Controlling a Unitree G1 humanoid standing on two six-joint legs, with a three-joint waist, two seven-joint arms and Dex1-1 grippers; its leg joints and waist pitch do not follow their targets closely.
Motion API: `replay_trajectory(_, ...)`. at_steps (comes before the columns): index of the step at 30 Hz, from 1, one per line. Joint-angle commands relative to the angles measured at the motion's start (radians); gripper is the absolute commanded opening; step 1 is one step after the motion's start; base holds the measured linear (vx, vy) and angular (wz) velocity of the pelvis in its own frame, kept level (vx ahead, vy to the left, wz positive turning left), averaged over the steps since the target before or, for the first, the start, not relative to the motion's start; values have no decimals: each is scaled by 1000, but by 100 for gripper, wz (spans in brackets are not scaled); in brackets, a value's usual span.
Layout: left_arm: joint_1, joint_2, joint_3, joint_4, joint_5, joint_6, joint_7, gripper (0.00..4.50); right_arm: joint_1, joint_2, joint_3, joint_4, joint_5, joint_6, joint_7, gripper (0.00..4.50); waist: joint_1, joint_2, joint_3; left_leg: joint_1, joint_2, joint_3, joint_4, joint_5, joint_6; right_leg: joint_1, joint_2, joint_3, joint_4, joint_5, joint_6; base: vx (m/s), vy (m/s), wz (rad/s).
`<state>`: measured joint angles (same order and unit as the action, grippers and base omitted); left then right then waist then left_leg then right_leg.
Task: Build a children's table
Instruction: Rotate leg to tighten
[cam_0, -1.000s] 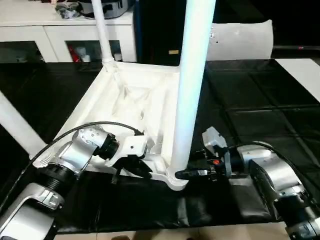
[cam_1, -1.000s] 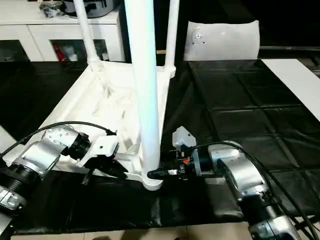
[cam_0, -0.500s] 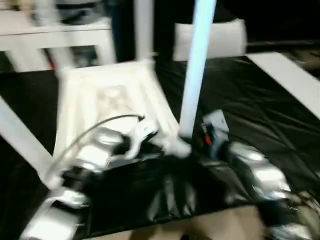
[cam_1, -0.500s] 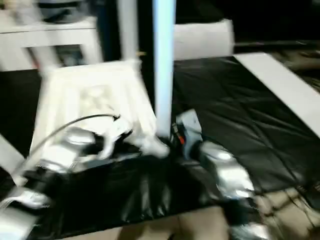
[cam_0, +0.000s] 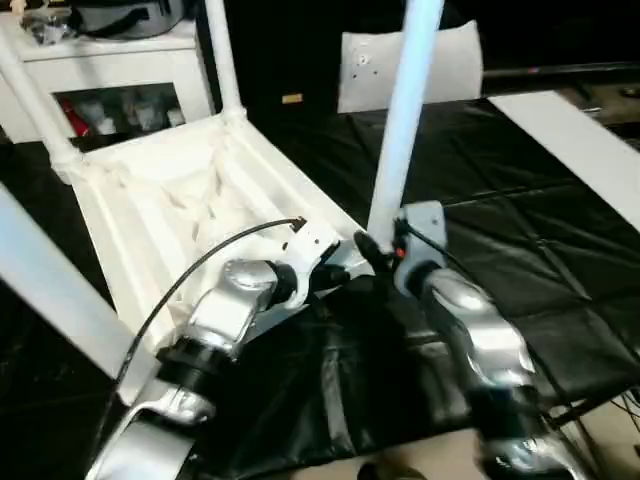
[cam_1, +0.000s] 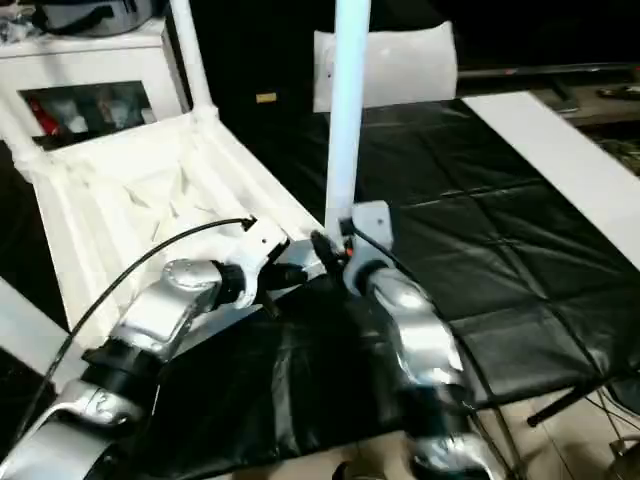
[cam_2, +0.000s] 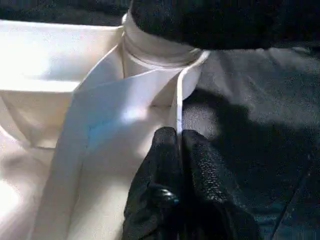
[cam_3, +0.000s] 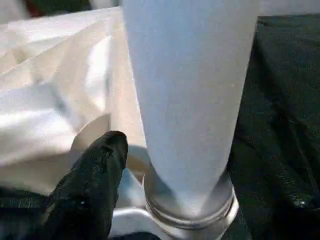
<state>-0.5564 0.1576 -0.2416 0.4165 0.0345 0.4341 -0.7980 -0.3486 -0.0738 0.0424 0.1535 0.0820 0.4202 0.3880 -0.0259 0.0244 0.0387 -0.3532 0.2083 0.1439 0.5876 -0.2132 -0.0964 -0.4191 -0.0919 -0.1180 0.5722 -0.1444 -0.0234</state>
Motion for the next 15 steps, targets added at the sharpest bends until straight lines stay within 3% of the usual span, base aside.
replay_trajectory(1, -1, 25, -15, -36, -20, -39, -67, 0, 16, -14, 62, -42, 43, -4, 108, 367, 13, -6, -69, -18, 3, 15, -49, -6, 154, 87, -44, 48, -41, -75, -232, 0, 0, 0)
replay_trajectory(3, 5, 53, -22, -41, -19, -42, -104, 0, 27, -47, 55, -56, 51, -16, 159, 390, 20, -1, -64, -14, 4, 17, -53, -63, 141, 84, -45, 48, -49, -159, -224, 0, 0, 0)
replay_trajectory(4, 7, 82, -32, -41, -17, -66, -142, 0, 32, -85, 54, -65, 53, -29, 203, 400, 25, -3, -59, -9, 6, 19, -58, -116, 114, 80, -44, 48, -59, -250, -197, 0, 0, 0)
replay_trajectory(6, 12, 129, -49, -44, -18, -116, -214, 0, 41, -148, 53, -84, 66, -45, 288, 412, 29, -1, -57, -6, 7, 16, -61, -157, 89, 78, -44, 46, -65, -321, -169, 0, 0, 0)
replay_trajectory(8, 14, 151, -58, -47, -28, -133, -261, 0, 47, -182, 53, -99, 88, -50, 346, 434, 36, -3, -56, -4, 10, 16, -63, -170, 79, 75, -43, 49, -67, -335, -154, 0, 0, 0)
replay_trajectory(14, 20, 244, -127, -48, -32, -238, -457, 0, 49, -303, 82, -107, 152, -70, 575, 434, 62, -2, -59, 2, 15, 17, -64, -157, 77, 71, -45, 54, -59, -299, -170, 0, 0, 0)
replay_trajectory(15, 21, 260, -142, -46, -39, -263, -504, 0, 45, -330, 96, -98, 166, -77, 639, 434, 63, -9, -59, 1, 15, 19, -63, -149, 79, 70, -44, 55, -58, -289, -173, 0, 0, 0)
